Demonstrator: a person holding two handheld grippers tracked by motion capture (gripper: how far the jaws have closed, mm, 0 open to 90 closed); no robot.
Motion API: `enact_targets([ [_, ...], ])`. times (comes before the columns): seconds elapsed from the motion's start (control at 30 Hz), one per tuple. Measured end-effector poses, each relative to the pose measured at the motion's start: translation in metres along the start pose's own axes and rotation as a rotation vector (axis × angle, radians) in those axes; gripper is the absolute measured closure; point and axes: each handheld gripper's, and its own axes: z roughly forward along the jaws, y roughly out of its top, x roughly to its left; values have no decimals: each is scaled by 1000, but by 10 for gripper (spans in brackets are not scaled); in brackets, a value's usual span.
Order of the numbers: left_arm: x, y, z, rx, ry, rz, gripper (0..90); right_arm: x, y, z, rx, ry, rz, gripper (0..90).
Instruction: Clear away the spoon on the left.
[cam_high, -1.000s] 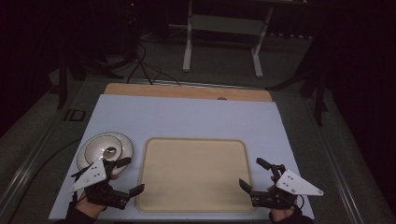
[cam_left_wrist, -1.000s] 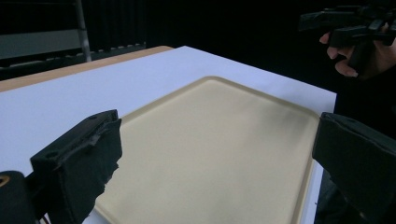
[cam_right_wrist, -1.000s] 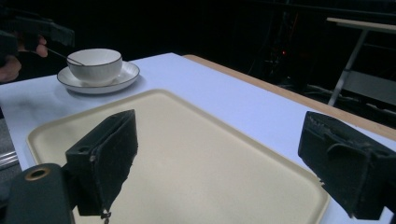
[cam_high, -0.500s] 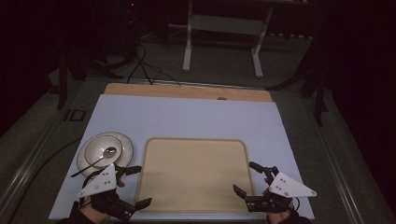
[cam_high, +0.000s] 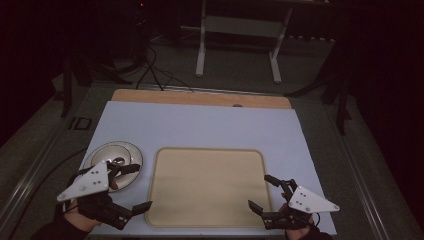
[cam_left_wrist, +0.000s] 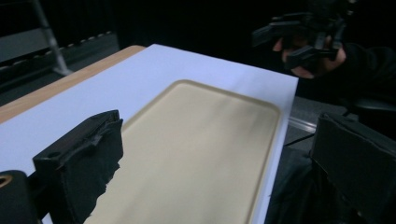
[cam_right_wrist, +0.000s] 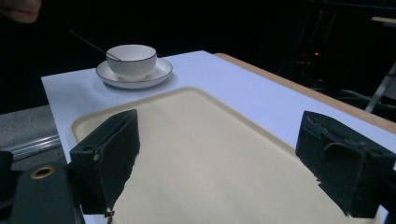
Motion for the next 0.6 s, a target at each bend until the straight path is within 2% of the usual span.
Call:
enact_targets([
  [0.07, 5, 3, -9, -5, 27, -7, 33, 0, 0, -1, -4, -20, -5, 137],
  [0.2, 15, 2, -27, -8, 96, -35, 32, 0, 0, -1, -8, -23, -2, 137],
  [0.33, 24, -4, -47, -25, 202, -78, 33, 0, 0, -1, -9, -27, -7, 137],
  [0.37, 25, -6, -52, -20, 218, -97, 33, 0, 0, -1, -10, -29, -7, 137],
  [0.4, 26, -8, -56, -20, 252, -116, 33, 0, 0, -1, -10, -29, -7, 137],
  [0.47, 28, -13, -64, 5, 329, -150, 32, -1, 0, -1, -12, -27, 1, 137],
  [0.5, 29, -17, -68, 28, 382, -186, 33, -1, 0, -1, -12, -28, 4, 137],
  [0.6, 31, -29, -73, 43, 428, -234, 50, -1, 0, -1, -13, -27, 4, 137],
])
